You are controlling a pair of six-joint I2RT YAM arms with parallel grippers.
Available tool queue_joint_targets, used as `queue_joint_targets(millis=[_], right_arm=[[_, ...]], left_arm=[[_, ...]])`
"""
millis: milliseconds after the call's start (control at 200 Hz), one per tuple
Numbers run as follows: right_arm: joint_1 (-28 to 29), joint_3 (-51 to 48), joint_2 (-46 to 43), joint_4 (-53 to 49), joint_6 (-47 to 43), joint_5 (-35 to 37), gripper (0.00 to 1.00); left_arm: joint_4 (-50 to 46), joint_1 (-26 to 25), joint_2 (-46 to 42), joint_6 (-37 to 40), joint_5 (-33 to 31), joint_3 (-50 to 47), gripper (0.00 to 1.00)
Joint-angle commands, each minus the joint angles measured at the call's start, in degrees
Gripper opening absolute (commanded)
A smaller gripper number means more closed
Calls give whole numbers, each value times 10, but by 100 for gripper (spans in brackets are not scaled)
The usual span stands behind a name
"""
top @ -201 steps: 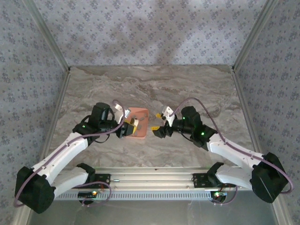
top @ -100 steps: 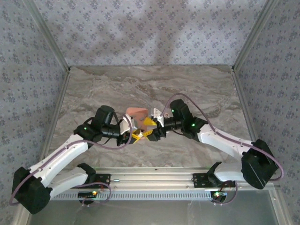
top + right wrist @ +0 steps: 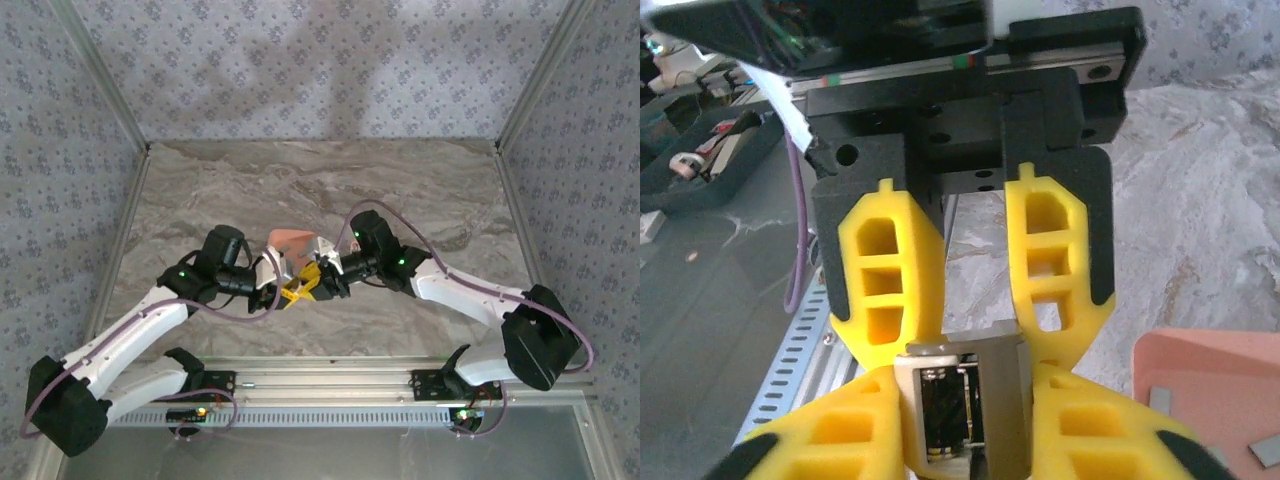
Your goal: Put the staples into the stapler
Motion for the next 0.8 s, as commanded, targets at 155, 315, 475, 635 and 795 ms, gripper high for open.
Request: queue_joint_targets(millis=[155, 315, 475, 635, 795], right_arm=[[-29, -11, -14, 48, 97, 10, 12], [-52, -26, -27, 31, 241, 136, 7], [-50, -10, -43, -49, 450, 273, 6], [-53, -16, -43, -72, 585, 280, 6], [-53, -15, -31, -58, 637, 249, 6]], left_arm=[[41, -3, -11, -76, -58, 8, 63], [62, -4, -34, -127, -164, -4, 65], [53, -7, -37, -164, -235, -8, 61], [91, -17, -16, -190, -231, -21, 62], [121, -39, 19, -187, -201, -23, 61]])
